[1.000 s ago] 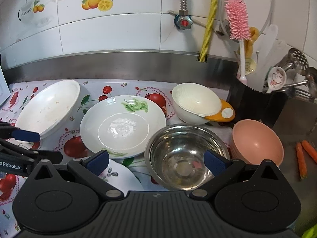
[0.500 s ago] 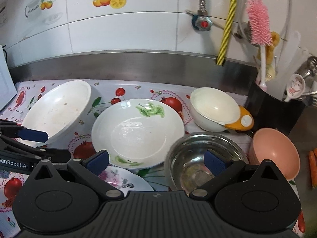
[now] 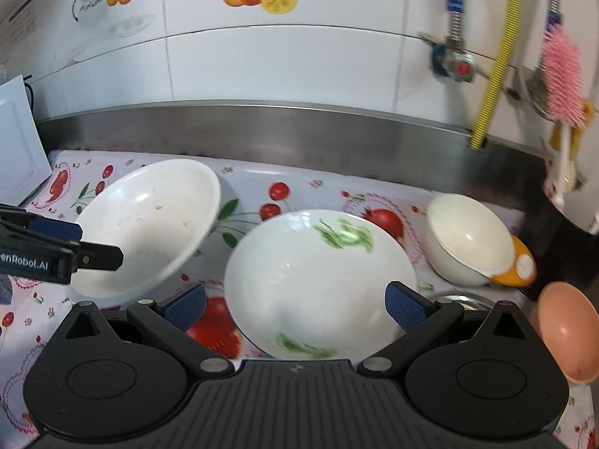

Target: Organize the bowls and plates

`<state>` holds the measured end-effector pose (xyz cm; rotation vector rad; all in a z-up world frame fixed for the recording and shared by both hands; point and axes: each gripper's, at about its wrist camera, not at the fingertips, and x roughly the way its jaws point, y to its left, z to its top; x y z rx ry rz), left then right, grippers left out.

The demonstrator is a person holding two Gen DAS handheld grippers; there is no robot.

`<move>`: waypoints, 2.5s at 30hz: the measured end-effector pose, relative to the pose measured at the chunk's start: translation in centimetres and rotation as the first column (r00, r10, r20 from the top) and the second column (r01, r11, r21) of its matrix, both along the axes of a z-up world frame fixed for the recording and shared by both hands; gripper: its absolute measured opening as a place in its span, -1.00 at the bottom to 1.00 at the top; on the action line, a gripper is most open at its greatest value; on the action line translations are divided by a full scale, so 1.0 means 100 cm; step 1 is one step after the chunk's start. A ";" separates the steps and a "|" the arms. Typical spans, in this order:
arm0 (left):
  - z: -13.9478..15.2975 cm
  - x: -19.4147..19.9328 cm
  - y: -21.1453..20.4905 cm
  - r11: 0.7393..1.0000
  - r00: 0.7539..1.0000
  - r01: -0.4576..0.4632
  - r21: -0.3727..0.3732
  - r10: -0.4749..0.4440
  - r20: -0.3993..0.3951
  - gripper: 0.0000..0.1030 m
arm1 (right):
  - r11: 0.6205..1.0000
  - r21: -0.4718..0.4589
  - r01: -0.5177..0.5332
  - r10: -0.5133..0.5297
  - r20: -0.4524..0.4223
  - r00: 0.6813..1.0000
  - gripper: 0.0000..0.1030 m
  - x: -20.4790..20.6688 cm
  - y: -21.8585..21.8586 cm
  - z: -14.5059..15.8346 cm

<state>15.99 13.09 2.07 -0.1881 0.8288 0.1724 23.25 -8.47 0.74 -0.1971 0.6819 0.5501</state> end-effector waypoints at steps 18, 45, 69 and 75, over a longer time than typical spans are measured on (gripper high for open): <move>-0.025 0.000 0.093 0.985 0.984 -0.170 0.001 0.170 -0.046 1.00 | 0.996 0.020 -0.084 0.084 -0.040 0.996 -0.88 0.025 0.083 -0.021; -0.057 0.006 0.111 0.986 0.988 -0.139 -0.091 0.132 -0.086 1.00 | 0.982 -0.049 -0.183 0.180 -0.066 0.982 -0.88 0.026 0.143 -0.052; -0.035 -0.056 0.096 0.986 0.987 -0.148 -0.071 0.144 -0.065 1.00 | 0.969 -0.115 -0.221 0.220 -0.018 0.975 -0.87 -0.031 0.146 -0.037; -0.034 -0.083 0.088 0.988 0.987 -0.144 -0.058 0.139 -0.074 1.00 | 0.969 -0.099 -0.224 0.223 -0.028 0.975 -0.87 -0.054 0.141 -0.035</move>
